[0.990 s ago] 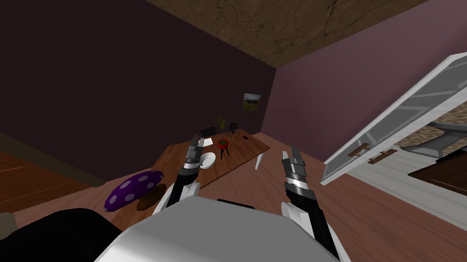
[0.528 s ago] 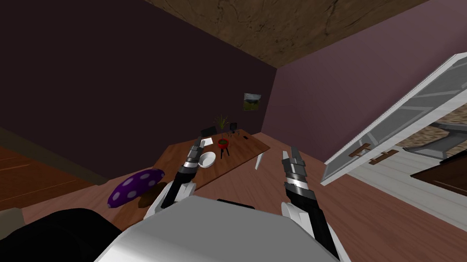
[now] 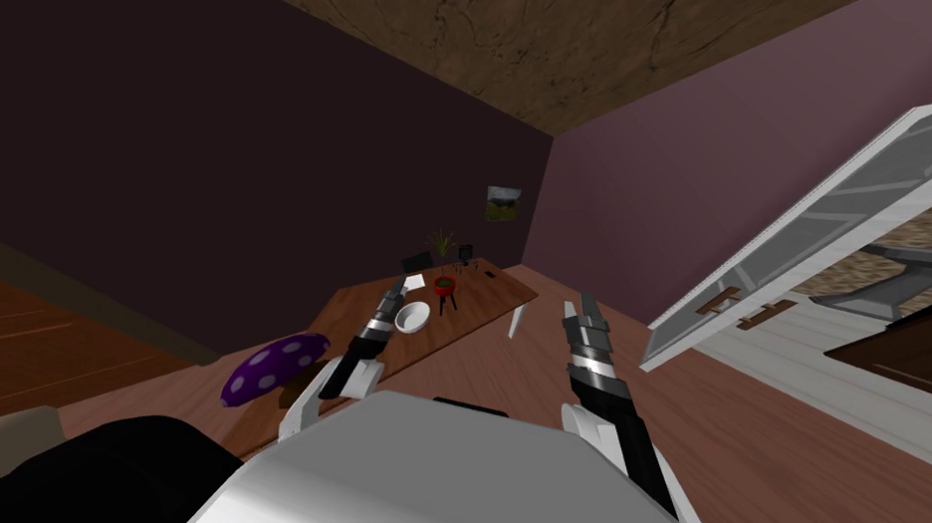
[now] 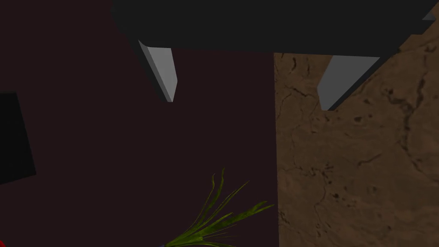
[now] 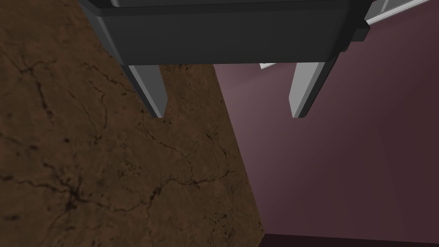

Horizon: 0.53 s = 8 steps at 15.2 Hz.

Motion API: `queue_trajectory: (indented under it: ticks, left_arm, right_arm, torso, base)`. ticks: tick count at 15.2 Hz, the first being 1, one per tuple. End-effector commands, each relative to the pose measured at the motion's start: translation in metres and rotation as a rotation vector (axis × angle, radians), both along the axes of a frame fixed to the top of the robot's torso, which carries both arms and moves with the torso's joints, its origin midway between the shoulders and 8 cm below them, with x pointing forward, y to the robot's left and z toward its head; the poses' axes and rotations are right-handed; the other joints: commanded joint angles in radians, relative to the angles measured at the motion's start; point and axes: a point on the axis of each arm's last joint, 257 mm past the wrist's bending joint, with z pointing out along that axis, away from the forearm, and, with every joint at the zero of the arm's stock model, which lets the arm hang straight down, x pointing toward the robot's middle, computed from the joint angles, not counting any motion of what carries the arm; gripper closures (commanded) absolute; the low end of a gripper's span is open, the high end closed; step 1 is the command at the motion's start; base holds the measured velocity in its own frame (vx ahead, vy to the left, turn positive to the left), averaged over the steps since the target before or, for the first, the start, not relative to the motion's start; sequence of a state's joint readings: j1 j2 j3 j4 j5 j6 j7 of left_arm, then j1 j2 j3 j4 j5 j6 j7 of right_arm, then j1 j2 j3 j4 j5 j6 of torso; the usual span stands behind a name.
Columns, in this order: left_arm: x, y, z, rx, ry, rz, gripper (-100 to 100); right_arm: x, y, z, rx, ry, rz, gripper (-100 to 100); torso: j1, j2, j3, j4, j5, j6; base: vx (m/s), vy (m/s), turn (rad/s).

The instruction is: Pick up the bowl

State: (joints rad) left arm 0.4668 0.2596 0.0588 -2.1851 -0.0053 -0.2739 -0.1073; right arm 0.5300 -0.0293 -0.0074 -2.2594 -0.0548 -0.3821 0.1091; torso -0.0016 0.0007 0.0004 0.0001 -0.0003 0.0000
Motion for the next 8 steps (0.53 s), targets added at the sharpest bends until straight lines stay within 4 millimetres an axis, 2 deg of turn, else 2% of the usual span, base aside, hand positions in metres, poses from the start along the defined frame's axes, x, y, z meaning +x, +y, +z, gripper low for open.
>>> queue_trajectory:
  ticks: [1,4,5,6,8]
  left_arm:
    - [0.006,0.011,-0.016,0.002,0.059,0.017,-100]
    - [0.016,0.037,-0.042,0.008,0.156,0.047,-100]
    - [0.018,0.039,-0.048,0.005,0.181,0.055,-100]
    - [0.021,0.052,-0.059,0.006,0.219,0.07,-100]
    - [0.023,0.055,-0.066,0.003,0.247,0.08,-100]
  right_arm:
    - [0.0,0.0,0.0,0.0,0.0,0.0,0]
    - [0.0,0.0,0.0,0.0,0.0,0.0,0]
    - [0.0,0.0,0.0,0.0,0.0,0.0,0]
    - [0.0,0.0,0.0,0.0,0.0,0.0,0]
    - [0.0,0.0,0.0,0.0,0.0,0.0,0]
  torso:
    - [0.0,0.0,0.0,0.0,0.0,0.0]
    - [-0.001,0.0,0.0,0.0,0.0,0.0]
    - [-0.001,0.0,0.0,0.0,0.0,0.0]
    - [0.0,0.0,0.0,0.0,0.0,0.0]
    - [0.0,-0.001,0.0,0.0,0.0,0.0]
  base:
    - [-0.016,-0.034,0.01]
    - [-0.009,-0.037,0.01]
    - [-0.008,-0.032,0.005]
    - [-0.006,-0.037,0.0]
    - [-0.002,-0.03,0.003]
